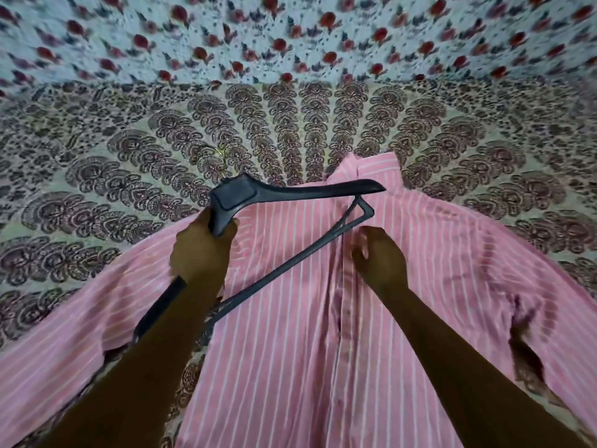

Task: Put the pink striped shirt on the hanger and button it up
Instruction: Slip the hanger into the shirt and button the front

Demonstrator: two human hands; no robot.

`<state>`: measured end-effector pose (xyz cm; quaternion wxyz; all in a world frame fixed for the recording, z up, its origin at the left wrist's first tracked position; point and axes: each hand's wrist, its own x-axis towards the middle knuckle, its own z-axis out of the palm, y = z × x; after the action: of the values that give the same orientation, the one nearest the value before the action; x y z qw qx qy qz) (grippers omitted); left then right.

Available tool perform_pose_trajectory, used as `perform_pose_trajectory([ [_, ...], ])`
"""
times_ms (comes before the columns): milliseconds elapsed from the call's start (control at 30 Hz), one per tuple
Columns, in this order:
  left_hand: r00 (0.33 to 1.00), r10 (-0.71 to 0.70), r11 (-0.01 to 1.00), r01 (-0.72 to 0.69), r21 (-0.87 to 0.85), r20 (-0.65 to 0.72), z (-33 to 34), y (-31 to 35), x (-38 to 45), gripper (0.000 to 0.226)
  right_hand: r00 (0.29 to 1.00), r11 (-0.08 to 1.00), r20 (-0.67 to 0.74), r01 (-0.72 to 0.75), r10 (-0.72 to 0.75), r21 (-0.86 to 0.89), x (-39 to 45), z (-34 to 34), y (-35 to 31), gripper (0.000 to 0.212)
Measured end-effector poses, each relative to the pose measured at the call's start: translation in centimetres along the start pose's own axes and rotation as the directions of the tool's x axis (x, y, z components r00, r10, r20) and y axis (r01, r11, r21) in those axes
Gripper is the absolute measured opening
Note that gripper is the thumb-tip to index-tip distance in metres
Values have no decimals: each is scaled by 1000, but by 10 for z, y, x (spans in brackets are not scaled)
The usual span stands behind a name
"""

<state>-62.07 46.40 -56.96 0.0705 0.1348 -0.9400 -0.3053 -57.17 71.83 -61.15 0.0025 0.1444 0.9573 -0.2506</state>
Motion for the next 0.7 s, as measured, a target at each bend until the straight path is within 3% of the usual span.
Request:
perform_pose_trajectory([
  [67,1000,2,1000,-2,-19,-2,2,-2,5,34,998,998,55,-14,17,-55,20,9,-6,36],
  [200,1000,3,1000,-3,-14,-7,6,-5,18,32,989,985,75,-118,129,-129,52,16,-12,58],
  [333,999,29,999,-28,27,-16,11,-6,31,34,966,969,-77,-246,247,17,71,9,-3,39],
  [467,998,63,996,-62,68,-15,11,-4,36,32,944,957,-198,-229,263,179,73,-6,13,39],
  [567,996,93,991,-91,100,-15,11,-2,38,34,860,924,-389,-210,330,320,71,-28,22,49],
  [633,991,130,985,-127,118,-15,14,4,38,33,834,903,-421,-193,357,384,72,-41,28,44],
  [700,989,147,982,-147,116,12,21,13,35,33,853,906,-415,-144,317,398,72,-49,30,36],
])
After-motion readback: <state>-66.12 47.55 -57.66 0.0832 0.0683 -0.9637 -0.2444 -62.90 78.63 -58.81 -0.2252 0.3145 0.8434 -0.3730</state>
